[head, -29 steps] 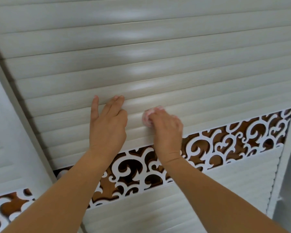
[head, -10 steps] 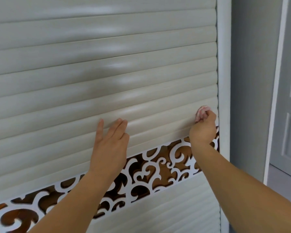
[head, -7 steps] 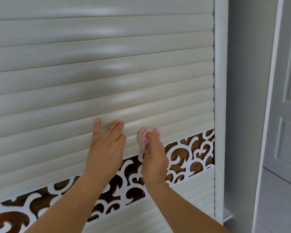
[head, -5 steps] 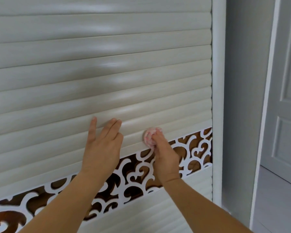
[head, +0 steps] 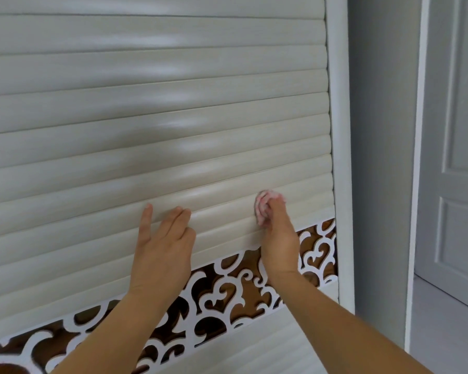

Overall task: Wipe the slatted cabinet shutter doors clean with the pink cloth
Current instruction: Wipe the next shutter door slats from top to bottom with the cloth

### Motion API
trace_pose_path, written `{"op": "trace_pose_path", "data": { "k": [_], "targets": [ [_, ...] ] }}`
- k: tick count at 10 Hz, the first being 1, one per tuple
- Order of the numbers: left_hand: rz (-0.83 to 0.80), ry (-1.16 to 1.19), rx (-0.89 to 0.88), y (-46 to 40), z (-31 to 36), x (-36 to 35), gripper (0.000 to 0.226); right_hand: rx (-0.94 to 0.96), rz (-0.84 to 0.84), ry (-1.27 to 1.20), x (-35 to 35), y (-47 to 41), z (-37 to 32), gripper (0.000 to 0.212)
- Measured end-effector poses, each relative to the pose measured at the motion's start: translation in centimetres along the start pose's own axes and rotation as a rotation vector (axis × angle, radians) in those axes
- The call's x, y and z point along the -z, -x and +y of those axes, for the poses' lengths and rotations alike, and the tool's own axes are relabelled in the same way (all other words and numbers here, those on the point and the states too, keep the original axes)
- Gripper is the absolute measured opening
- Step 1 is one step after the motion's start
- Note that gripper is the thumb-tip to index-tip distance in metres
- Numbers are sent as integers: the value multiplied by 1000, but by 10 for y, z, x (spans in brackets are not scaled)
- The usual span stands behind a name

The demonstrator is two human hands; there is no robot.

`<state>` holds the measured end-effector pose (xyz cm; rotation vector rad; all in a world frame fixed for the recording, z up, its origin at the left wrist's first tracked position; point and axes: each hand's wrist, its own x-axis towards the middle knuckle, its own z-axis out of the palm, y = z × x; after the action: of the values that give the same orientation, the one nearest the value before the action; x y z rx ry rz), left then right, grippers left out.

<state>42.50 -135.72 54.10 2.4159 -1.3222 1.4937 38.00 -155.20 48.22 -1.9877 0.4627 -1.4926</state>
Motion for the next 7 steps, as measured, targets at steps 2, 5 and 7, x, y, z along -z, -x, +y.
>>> {"op": "trace_pose_path", "data": {
  "k": [2,5,7],
  "targets": [
    [-22,5,5,-3,0,5,22,-261,109,-5,52,-58,5,36],
    [-7,18,10,-9,0,8,22,-127,23,-100,19,-31,-13,39],
    [-62,64,10,-15,-3,19,29,-205,92,37,52,-62,-11,37]
  ]
}}
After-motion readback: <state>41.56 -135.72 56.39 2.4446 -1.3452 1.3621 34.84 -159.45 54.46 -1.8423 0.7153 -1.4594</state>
